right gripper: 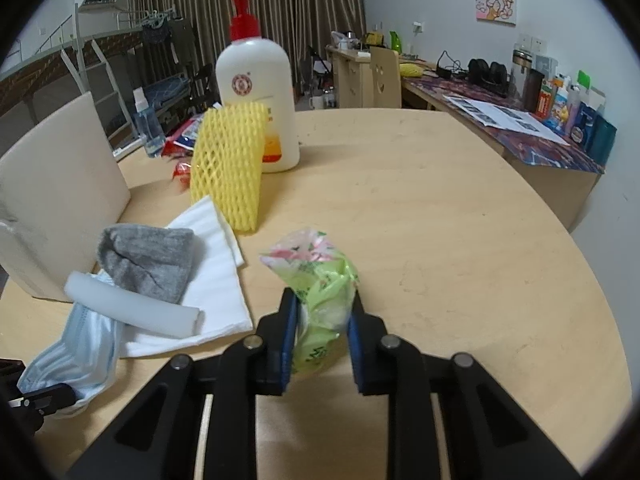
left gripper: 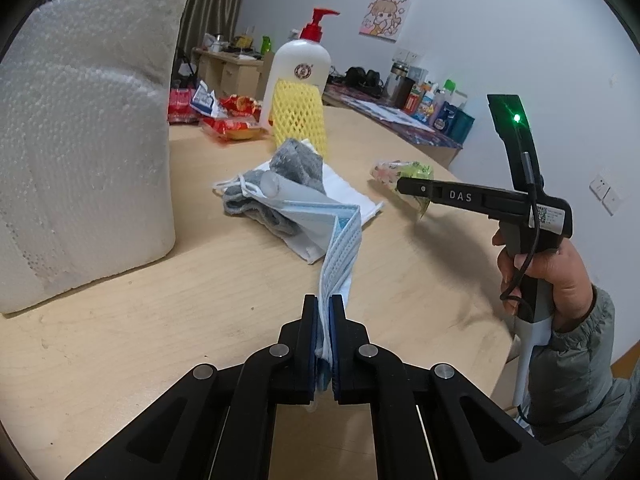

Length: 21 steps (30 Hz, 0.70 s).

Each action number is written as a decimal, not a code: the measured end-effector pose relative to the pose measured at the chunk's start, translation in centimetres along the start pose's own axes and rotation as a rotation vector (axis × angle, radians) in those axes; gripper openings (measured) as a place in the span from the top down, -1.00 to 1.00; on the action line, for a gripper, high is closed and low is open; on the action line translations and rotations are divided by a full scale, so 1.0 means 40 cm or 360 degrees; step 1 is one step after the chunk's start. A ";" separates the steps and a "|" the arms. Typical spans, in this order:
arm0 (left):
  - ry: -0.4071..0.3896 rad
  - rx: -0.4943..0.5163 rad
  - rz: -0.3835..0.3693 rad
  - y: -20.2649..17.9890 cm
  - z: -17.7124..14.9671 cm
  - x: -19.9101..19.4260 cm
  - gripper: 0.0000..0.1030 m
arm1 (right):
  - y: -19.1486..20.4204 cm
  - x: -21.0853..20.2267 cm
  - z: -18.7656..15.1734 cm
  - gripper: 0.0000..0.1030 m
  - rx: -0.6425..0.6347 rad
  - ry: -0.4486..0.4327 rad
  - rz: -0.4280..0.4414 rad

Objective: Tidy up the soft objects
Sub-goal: 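Lift the blue mask with the left gripper while the right gripper lifts the green bag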

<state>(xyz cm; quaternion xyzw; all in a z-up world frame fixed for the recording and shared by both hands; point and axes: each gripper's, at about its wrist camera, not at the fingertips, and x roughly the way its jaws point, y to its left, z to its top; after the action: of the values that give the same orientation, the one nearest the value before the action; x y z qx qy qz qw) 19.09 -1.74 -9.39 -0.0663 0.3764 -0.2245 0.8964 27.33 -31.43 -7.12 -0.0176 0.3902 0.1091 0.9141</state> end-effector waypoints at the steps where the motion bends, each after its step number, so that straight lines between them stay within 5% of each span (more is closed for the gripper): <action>1: -0.0014 0.0009 0.0001 -0.003 -0.001 -0.004 0.90 | 0.000 -0.006 -0.001 0.47 0.0001 -0.0007 -0.0006; 21: -0.0163 0.0071 -0.0030 -0.045 -0.011 -0.102 0.93 | 0.025 -0.131 -0.021 0.47 0.0007 -0.0157 0.0023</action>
<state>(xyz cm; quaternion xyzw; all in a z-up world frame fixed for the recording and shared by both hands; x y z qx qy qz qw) 15.63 -1.49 -6.57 -0.0611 0.3243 -0.2376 0.9136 23.02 -31.54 -3.88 -0.0073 0.3449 0.1155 0.9315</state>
